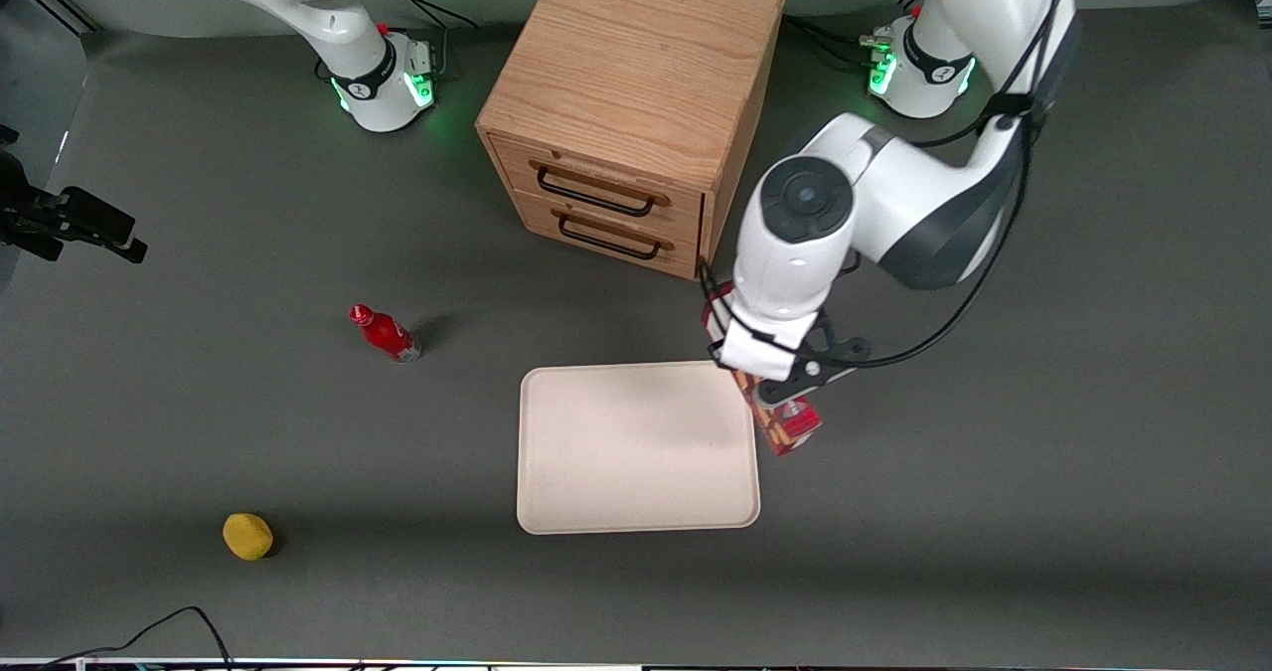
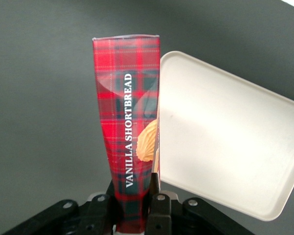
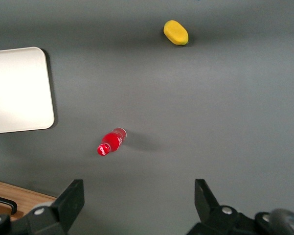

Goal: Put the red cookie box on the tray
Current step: 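Carry the held box over to the white tray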

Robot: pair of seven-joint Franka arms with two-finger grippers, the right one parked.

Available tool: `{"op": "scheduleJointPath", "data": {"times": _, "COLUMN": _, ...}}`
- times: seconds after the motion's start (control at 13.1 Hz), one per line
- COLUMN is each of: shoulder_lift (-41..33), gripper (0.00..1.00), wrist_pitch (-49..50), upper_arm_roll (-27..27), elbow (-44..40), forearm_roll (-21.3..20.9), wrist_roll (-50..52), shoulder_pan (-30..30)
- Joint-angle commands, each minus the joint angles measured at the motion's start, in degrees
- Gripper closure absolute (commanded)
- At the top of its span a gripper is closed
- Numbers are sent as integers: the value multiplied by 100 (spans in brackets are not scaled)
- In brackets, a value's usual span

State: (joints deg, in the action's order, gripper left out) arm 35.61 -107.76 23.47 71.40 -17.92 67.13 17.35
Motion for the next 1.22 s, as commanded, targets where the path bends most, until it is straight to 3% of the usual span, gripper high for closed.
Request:
{"op": "scheduleJointPath", "data": {"times": 0.0, "shoulder_lift": 586, "gripper": 74, "wrist_pitch": -322, "upper_arm_roll": -123, "elbow": -504, "forearm_roll": -579, "wrist_roll": 772, "shoulder_pan": 478}}
{"op": "scheduleJointPath", "data": {"times": 0.46, "shoulder_lift": 1334, "gripper": 74, "wrist_pitch": -842, "upper_arm_roll": -167, "elbow": -504, "forearm_roll": -1090, "wrist_roll": 1030, "shoulder_pan": 779}}
{"op": "scheduleJointPath", "data": {"times": 1.15, "shoulder_lift": 1730, "gripper": 74, "wrist_pitch": -1458, "upper_arm_roll": -527, "elbow": -461, "forearm_roll": -1100, "wrist_roll": 29, "shoulder_pan": 743}}
